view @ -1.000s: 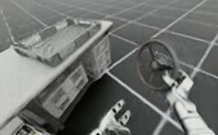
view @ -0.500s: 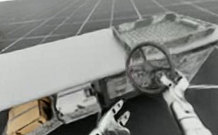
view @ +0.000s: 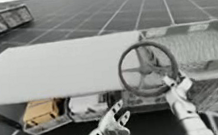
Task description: Pick up and drop off the object
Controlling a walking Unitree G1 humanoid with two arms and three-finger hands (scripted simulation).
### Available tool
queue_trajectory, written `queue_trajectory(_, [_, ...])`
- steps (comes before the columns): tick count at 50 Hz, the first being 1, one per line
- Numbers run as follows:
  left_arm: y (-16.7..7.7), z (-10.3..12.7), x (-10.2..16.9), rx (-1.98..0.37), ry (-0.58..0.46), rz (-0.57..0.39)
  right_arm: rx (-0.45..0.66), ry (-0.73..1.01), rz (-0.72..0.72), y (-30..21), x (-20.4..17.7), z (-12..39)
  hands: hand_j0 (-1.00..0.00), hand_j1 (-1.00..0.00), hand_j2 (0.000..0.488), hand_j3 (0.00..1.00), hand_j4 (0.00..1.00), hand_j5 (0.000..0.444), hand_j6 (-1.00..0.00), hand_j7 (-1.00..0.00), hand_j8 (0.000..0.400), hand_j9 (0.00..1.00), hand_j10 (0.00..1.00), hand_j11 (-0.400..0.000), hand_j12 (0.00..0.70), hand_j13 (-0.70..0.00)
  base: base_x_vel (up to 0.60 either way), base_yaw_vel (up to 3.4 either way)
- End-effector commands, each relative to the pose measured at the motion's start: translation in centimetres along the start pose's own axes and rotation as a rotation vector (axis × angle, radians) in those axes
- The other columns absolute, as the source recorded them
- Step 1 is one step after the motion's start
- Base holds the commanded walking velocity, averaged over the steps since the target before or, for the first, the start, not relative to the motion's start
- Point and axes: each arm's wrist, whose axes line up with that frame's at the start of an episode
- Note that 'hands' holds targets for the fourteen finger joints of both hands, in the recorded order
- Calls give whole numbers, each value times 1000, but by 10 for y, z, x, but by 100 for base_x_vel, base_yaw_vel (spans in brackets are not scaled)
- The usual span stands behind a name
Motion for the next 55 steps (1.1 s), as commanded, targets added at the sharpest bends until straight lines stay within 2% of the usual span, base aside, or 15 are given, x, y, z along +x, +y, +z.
queue_trajectory(1, [5,-1,-4,-19,-17,3,-3,-14,46,15,-8,2,0,0,0,1000,1000,0,0,0,0,1000,1000,-400,0,-700,24,36])
queue_trajectory(32, [5,-1,-4,-19,-17,3,-3,-14,46,15,-8,2,0,0,0,1000,1000,0,0,0,0,1000,1000,-400,0,-700,20,27])
queue_trajectory(33, [12,143,115,7,-98,6,26,-39,122,178,98,53,0,0,0,1000,1000,0,0,0,0,1000,1000,-400,0,-700,0,10])
queue_trajectory(34, [20,142,117,7,-92,14,16,-42,117,184,106,55,0,0,0,1000,1000,0,0,0,0,1000,1000,-400,0,-700,0,12])
queue_trajectory(36, [14,145,114,25,-107,28,35,-84,127,191,113,77,0,0,0,1000,1000,0,0,0,0,1000,1000,-400,0,-700,0,15])
queue_trajectory(37, [1,149,112,38,-109,30,36,-101,142,188,119,96,0,0,0,1000,1000,0,0,0,0,1000,1000,-400,0,-700,0,16])
queue_trajectory(39, [-1,144,125,37,-104,30,19,-134,112,193,136,115,0,0,0,1000,1000,0,0,0,0,1000,1000,-400,0,-700,0,14])
queue_trajectory(41, [-11,138,127,41,-80,-5,17,-194,81,174,145,152,0,0,0,1000,1000,0,0,0,0,1000,1000,-400,0,-700,0,11])
queue_trajectory(44, [-35,130,148,65,-58,-81,10,-321,8,140,144,227,0,0,0,1000,1000,0,0,0,0,1000,1000,-400,0,-700,0,0])
queue_trajectory(46, [-46,120,150,81,-57,-130,41,-403,-17,118,142,274,0,0,0,1000,1000,0,0,0,0,1000,1000,-400,0,-700,0,-8])
queue_trajectory(47, [-53,126,144,119,-48,-137,48,-425,-30,101,140,290,0,0,0,1000,1000,0,0,0,0,1000,1000,-400,0,-700,0,-11])
queue_trajectory(49, [-69,117,150,142,-32,-157,89,-518,-126,49,129,354,0,0,0,1000,1000,0,0,0,0,1000,1000,-400,0,-700,0,-14])
queue_trajectory(51, [-88,112,157,187,-27,-184,147,-578,-233,-23,132,391,0,0,0,1000,1000,0,0,0,0,1000,1000,-400,0,-700,0,-19])
queue_trajectory(54, [-117,95,171,256,38,-246,212,-606,-375,-117,112,403,0,0,0,1000,1000,0,0,0,0,1000,1000,-400,0,-700,0,-28])
queue_trajectory(55, [-123,92,172,281,54,-253,267,-589,-435,-166,113,396,0,0,0,1000,1000,0,0,0,0,1000,1000,-400,0,-700,0,-35])
